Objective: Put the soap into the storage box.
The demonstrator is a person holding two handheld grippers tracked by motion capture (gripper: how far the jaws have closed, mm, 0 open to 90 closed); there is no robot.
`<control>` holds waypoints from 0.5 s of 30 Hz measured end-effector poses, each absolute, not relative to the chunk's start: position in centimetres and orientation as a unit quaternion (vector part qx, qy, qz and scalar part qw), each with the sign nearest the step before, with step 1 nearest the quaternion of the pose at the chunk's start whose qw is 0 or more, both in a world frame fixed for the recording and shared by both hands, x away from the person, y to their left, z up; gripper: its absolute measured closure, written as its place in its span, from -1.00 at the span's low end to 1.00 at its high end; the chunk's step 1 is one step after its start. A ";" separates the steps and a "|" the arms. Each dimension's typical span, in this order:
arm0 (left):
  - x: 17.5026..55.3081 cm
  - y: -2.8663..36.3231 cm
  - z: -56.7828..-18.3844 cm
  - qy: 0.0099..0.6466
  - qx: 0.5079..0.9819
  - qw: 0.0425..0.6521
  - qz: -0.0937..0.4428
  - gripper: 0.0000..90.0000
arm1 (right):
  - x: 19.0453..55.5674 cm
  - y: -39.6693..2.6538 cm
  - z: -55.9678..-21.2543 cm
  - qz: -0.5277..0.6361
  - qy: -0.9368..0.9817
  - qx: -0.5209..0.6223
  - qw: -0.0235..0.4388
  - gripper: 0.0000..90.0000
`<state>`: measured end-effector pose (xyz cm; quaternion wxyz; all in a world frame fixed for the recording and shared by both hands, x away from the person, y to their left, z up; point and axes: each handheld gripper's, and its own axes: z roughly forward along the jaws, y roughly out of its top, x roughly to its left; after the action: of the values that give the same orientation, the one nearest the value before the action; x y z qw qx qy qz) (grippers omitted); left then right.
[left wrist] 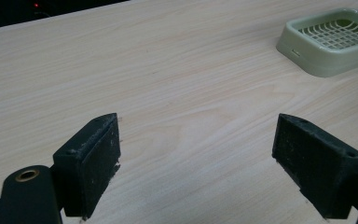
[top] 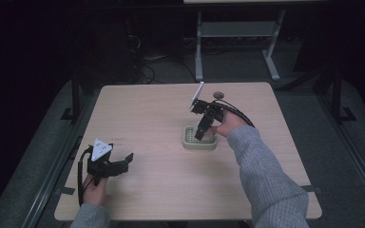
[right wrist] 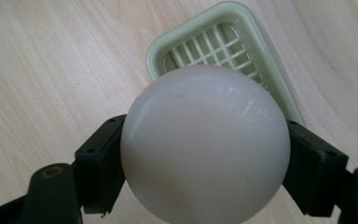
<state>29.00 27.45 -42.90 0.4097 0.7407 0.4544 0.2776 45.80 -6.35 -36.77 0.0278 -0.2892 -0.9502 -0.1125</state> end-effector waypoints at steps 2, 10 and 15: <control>29.0 27.5 -42.9 0.455 0.740 0.410 0.278 -0.67 | 46.1 -6.3 -37.1 -0.107 -0.951 -0.290 0.026 -0.49; 29.0 27.4 -42.9 0.455 0.740 0.411 0.277 -0.67 | 46.6 -5.9 -37.7 -0.104 -0.949 -0.298 0.027 -0.49; 29.0 27.4 -42.9 0.455 0.740 0.410 0.277 -0.67 | 46.8 -5.8 -37.9 -0.105 -0.948 -0.299 0.023 -0.49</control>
<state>29.01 27.44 -42.92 0.4105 0.7402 0.4547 0.2772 46.83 -5.78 -37.94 0.0233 -0.2986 -0.9483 -0.1048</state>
